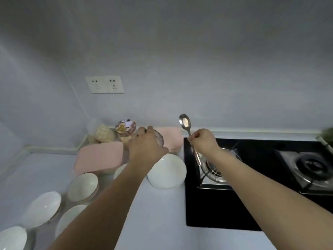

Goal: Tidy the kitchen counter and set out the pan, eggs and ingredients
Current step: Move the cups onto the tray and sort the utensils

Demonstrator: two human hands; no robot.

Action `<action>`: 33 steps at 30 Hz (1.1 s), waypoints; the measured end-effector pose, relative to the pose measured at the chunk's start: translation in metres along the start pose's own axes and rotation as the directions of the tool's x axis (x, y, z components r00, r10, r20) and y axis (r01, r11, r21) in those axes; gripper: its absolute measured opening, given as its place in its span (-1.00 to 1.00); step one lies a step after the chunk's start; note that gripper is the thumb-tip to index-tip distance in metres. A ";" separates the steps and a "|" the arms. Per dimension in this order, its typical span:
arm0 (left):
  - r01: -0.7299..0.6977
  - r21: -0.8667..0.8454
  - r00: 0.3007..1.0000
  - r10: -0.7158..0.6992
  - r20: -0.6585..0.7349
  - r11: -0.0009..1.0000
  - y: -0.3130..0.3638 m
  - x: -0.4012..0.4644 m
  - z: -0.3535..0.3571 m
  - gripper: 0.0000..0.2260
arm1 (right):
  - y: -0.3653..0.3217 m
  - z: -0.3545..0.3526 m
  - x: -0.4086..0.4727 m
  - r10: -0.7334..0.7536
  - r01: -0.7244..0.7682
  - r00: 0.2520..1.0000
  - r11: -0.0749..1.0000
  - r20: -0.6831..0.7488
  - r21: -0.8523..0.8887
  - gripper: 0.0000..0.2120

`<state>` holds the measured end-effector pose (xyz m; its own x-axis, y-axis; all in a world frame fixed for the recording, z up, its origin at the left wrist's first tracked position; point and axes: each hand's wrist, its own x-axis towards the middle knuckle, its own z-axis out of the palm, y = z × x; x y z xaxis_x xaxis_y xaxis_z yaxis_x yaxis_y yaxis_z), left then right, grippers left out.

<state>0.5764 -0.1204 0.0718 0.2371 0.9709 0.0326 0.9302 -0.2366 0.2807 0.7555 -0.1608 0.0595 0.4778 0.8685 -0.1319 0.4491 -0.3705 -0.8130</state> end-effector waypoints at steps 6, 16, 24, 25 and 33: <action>-0.215 -0.053 0.973 0.219 0.077 0.975 0.164 -0.057 0.042 -0.26 | 0.118 -0.148 -0.052 0.160 -0.138 0.972 0.982 -0.172 0.132 -0.73; -0.566 -0.139 0.793 0.583 0.177 0.813 0.404 -0.139 0.089 -0.37 | 0.255 -0.346 -0.140 0.385 -0.279 0.810 0.916 -0.442 0.287 -0.73; -0.692 -0.148 0.669 0.705 0.233 0.706 0.531 -0.155 0.128 -0.32 | 0.335 -0.431 -0.156 0.537 -0.356 0.674 0.838 -0.507 0.413 -0.84; -0.702 -0.151 0.656 0.714 0.244 0.696 0.545 -0.154 0.135 -0.31 | 0.344 -0.440 -0.154 0.552 -0.360 0.660 0.828 -0.509 0.430 -0.83; -0.732 -0.218 0.597 0.762 0.251 0.645 0.657 -0.120 0.183 -0.26 | 0.406 -0.522 -0.109 0.631 -0.409 0.579 0.773 -0.516 0.485 -0.84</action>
<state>1.2107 -0.3993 0.0769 0.9207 0.3903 -0.0075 0.3657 -0.8557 0.3661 1.2798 -0.5781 0.0394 0.9498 0.0992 -0.2966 -0.2150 -0.4817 -0.8495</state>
